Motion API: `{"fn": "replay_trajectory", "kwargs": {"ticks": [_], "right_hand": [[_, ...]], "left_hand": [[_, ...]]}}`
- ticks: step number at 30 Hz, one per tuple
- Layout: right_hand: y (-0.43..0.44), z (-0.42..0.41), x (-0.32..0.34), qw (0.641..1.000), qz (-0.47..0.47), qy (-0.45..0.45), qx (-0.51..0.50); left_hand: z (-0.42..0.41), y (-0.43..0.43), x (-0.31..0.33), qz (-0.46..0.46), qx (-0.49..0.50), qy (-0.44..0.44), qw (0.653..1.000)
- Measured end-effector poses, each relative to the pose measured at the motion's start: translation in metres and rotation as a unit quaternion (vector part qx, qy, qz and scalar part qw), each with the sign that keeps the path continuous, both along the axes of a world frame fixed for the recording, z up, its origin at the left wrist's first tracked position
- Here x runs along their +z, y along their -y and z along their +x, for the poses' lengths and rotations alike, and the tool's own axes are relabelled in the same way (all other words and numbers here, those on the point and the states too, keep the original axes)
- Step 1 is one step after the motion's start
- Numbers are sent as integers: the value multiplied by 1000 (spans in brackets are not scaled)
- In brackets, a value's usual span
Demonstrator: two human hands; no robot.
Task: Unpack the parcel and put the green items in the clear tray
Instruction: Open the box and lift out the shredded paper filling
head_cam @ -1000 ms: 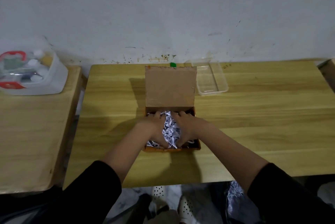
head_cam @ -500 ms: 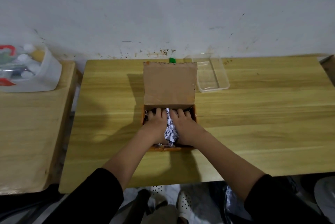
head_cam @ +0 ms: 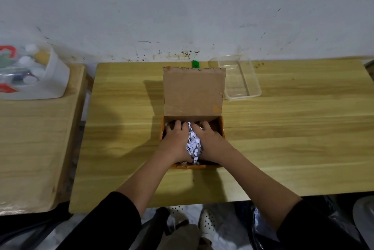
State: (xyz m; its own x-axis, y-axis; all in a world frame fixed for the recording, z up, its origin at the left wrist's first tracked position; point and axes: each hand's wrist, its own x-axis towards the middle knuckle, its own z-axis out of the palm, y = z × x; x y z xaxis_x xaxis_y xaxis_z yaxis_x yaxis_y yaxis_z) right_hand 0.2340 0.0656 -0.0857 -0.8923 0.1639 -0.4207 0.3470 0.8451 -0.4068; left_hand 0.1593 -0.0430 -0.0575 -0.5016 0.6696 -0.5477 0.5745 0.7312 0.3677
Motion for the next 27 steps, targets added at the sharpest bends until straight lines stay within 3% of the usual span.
{"fn": "replay_trajectory", "kwargs": {"ticks": [11,21,27], "right_hand": [[2,4,16,998,-40,-14,-49],[10,18,18,993,8,-86,-79],[14,16,21,990,5,-113,-85]], "left_hand": [[7,1,-5,44,-8,-50,998],[17,7,-1,101,16,-130,986],[16,7,6,106,33,-129,985]]}}
